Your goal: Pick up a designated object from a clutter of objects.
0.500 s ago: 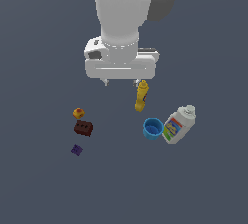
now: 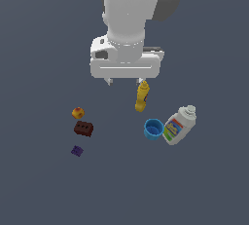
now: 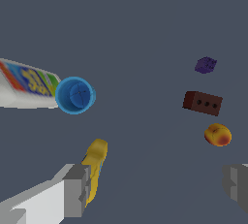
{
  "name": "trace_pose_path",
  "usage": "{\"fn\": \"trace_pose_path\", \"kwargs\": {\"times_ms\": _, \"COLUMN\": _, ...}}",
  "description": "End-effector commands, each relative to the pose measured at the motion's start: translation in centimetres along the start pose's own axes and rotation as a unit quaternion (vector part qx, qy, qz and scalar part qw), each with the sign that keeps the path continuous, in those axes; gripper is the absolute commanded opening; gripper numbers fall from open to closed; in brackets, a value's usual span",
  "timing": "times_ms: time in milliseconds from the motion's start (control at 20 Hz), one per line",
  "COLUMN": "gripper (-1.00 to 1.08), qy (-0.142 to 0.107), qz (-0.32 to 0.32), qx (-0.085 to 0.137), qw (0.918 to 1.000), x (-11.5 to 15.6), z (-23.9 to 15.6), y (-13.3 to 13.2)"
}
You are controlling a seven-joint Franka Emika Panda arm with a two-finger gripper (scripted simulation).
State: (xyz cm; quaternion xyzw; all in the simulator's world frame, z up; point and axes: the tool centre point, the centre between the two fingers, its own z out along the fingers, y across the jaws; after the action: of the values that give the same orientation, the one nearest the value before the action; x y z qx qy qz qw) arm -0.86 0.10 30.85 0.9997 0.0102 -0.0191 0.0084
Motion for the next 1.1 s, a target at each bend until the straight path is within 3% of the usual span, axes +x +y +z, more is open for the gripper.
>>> {"fn": "trace_pose_path", "kwargs": {"times_ms": 0, "gripper": 1.00, "qy": 0.000, "qz": -0.006, "qx": -0.003, "qw": 1.0000, "x": -0.1, "z": 0.0, "y": -0.2}}
{"fn": "trace_pose_path", "kwargs": {"times_ms": 550, "gripper": 1.00, "qy": 0.001, "qz": 0.017, "qx": 0.004, "qw": 0.9998, "x": 0.4, "z": 1.6, "y": 1.5}}
{"fn": "trace_pose_path", "kwargs": {"times_ms": 1050, "gripper": 1.00, "qy": 0.005, "qz": 0.109, "qx": 0.021, "qw": 0.9938, "x": 0.9, "z": 8.4, "y": 8.3}}
